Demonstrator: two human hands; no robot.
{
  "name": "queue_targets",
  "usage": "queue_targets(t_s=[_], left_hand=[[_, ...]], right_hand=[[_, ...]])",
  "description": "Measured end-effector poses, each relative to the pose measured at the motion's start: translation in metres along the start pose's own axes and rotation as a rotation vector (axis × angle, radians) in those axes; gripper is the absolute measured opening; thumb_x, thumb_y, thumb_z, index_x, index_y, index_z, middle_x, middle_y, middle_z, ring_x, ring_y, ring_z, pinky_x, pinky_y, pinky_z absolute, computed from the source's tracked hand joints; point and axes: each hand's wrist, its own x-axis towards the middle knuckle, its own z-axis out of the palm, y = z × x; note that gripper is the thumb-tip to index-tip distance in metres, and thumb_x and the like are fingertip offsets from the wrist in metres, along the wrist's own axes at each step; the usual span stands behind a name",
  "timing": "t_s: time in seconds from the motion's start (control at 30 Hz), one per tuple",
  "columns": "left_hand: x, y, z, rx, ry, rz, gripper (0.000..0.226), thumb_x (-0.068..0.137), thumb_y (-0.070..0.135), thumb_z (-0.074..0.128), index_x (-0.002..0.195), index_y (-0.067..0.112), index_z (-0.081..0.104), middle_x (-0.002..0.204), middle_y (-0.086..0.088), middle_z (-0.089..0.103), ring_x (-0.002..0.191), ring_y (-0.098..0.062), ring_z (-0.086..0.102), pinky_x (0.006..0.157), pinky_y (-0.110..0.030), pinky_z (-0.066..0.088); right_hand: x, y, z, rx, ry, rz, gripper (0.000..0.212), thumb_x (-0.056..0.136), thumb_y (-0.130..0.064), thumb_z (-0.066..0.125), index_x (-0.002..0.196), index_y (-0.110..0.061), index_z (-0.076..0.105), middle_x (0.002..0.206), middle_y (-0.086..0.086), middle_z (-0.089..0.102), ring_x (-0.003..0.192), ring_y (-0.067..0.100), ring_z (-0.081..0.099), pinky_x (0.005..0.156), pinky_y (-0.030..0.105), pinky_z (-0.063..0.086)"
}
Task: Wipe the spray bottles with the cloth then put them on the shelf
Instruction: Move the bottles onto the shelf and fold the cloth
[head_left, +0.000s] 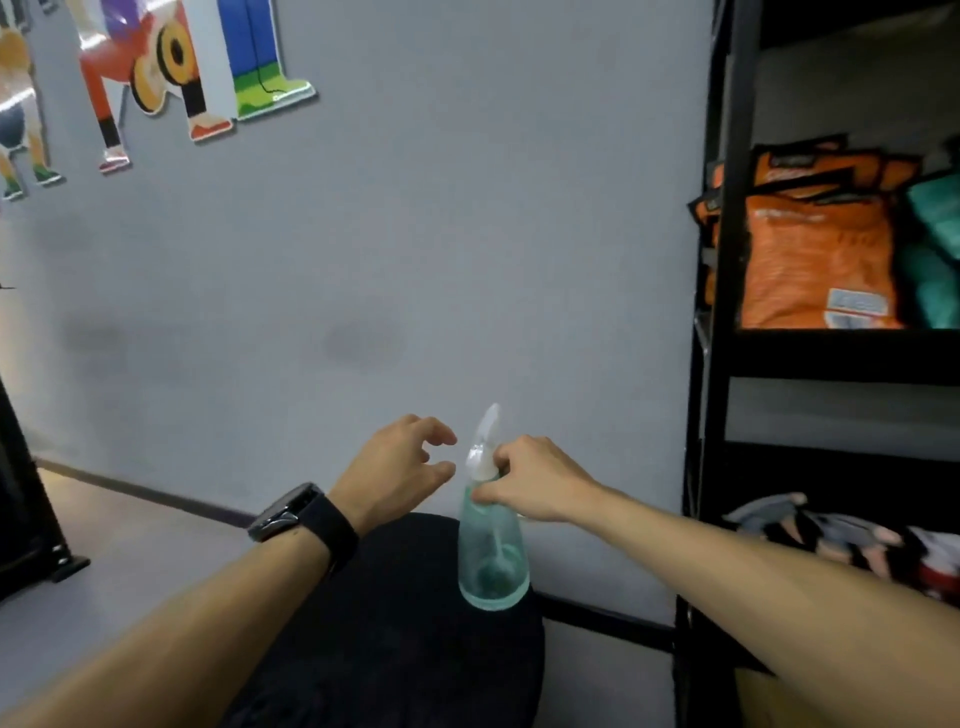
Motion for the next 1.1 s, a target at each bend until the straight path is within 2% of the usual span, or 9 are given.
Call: queue_targets(t_s=[0.17,0.33,0.5,0.7,0.77,0.87,0.97,1.1], left_hand=[[0.017,0.045,0.022,-0.04,-0.045,0.086,0.029,0.092,0.026,0.065,0.12,0.025,0.063,0.124,0.005,0.058,0.102,-0.011,0.061,0.088,-0.025,0.049],[0.031,0.089,0.043,-0.071,-0.088,0.181,0.029,0.092,0.026,0.064,0.122,0.025,0.062,0.125,0.006,0.057,0.101,-0.01,0.061,0.084,-0.02,0.046],[0.038,0.132,0.062,-0.098,-0.126,0.269,0.029,0.091,0.026,0.065,0.12,0.025,0.062,0.124,0.005,0.058,0.101,-0.011,0.062,0.089,-0.025,0.05],[0.043,0.18,0.083,-0.111,-0.157,0.38,0.028,0.092,0.029,0.065,0.12,0.026,0.063,0.123,0.005,0.058,0.101,-0.012,0.062,0.087,-0.026,0.051],[0.043,0.195,0.092,-0.126,-0.172,0.41,0.026,0.092,0.03,0.066,0.118,0.027,0.064,0.12,0.006,0.059,0.1,-0.012,0.062,0.088,-0.028,0.052],[0.044,0.219,0.106,-0.149,-0.191,0.462,0.025,0.092,0.027,0.066,0.116,0.024,0.065,0.116,0.005,0.059,0.1,-0.013,0.062,0.086,-0.025,0.05],[0.044,0.243,0.119,-0.167,-0.209,0.51,0.026,0.092,0.025,0.066,0.117,0.021,0.066,0.117,0.005,0.059,0.103,-0.014,0.06,0.086,-0.023,0.048],[0.047,0.271,0.137,-0.197,-0.243,0.557,0.027,0.091,0.024,0.066,0.118,0.021,0.065,0.119,0.001,0.06,0.104,-0.015,0.061,0.095,-0.033,0.052]], right_hand=[[-0.021,0.035,-0.038,-0.011,0.08,0.091,0.032,0.072,-0.033,0.071,0.076,-0.002,0.063,0.064,0.0,0.052,0.054,0.015,0.044,0.052,0.03,0.036],[-0.045,0.063,-0.072,-0.043,0.139,0.141,0.029,0.071,-0.035,0.072,0.075,-0.006,0.066,0.065,0.0,0.057,0.054,0.014,0.048,0.05,0.026,0.036],[-0.071,0.085,-0.1,-0.061,0.194,0.198,0.026,0.072,-0.036,0.074,0.064,-0.016,0.06,0.063,-0.002,0.056,0.051,0.012,0.046,0.049,0.025,0.034],[-0.107,0.107,-0.13,-0.057,0.228,0.281,0.026,0.072,-0.034,0.072,0.074,-0.009,0.066,0.074,0.007,0.068,0.053,0.017,0.06,0.05,0.028,0.043],[-0.12,0.114,-0.141,-0.071,0.228,0.305,0.025,0.072,-0.033,0.073,0.069,-0.01,0.063,0.064,0.003,0.062,0.048,0.015,0.056,0.045,0.024,0.039],[-0.136,0.128,-0.158,-0.083,0.237,0.344,0.026,0.073,-0.032,0.073,0.063,-0.015,0.057,0.063,0.0,0.058,0.046,0.011,0.052,0.046,0.023,0.037],[-0.15,0.146,-0.176,-0.076,0.26,0.373,0.03,0.07,-0.033,0.074,0.059,-0.014,0.054,0.056,-0.001,0.056,0.05,0.016,0.052,0.051,0.029,0.039],[-0.168,0.175,-0.2,-0.084,0.302,0.41,0.034,0.065,-0.036,0.072,0.06,-0.012,0.049,0.058,0.002,0.049,0.055,0.018,0.048,0.054,0.035,0.034]])
